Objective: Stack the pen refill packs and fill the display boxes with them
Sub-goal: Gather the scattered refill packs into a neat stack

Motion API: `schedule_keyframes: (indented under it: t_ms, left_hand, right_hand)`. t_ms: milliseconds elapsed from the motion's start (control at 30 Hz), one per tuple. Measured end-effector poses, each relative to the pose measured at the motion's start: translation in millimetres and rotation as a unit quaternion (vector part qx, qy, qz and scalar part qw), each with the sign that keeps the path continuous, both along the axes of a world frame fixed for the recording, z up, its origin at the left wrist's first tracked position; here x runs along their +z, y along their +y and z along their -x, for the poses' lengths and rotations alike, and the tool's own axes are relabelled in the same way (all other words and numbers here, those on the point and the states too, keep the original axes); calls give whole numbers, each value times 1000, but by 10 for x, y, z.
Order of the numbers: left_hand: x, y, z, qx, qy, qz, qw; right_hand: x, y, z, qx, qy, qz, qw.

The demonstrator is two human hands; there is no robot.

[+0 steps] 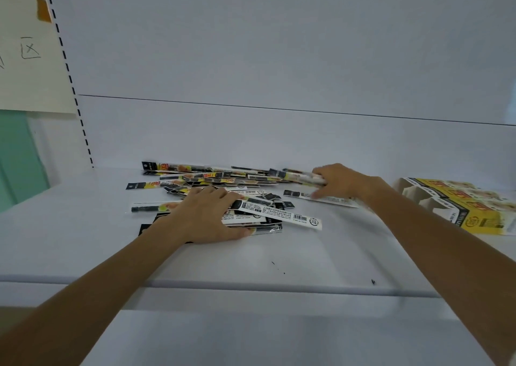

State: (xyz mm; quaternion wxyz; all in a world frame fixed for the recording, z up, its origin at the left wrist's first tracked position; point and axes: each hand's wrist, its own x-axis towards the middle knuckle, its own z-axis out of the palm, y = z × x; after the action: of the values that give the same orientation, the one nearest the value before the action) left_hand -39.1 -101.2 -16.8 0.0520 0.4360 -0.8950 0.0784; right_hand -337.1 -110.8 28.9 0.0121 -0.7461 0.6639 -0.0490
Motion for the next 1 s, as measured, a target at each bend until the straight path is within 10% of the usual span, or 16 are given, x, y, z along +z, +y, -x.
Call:
schedule_keyframes:
  t_ms: [267, 700, 1000]
  left_hand:
    - [68, 131, 14, 5, -16, -11, 1000]
    - [18, 154, -87, 2, 189, 210, 959]
    - [58, 169, -197, 134, -18, 208, 969]
  right_hand:
    - [-196, 0, 12, -81, 49, -1, 996]
    - [371, -14, -1673, 156, -144, -24, 977]
    - [160, -59, -1671, 178, -200, -73, 961]
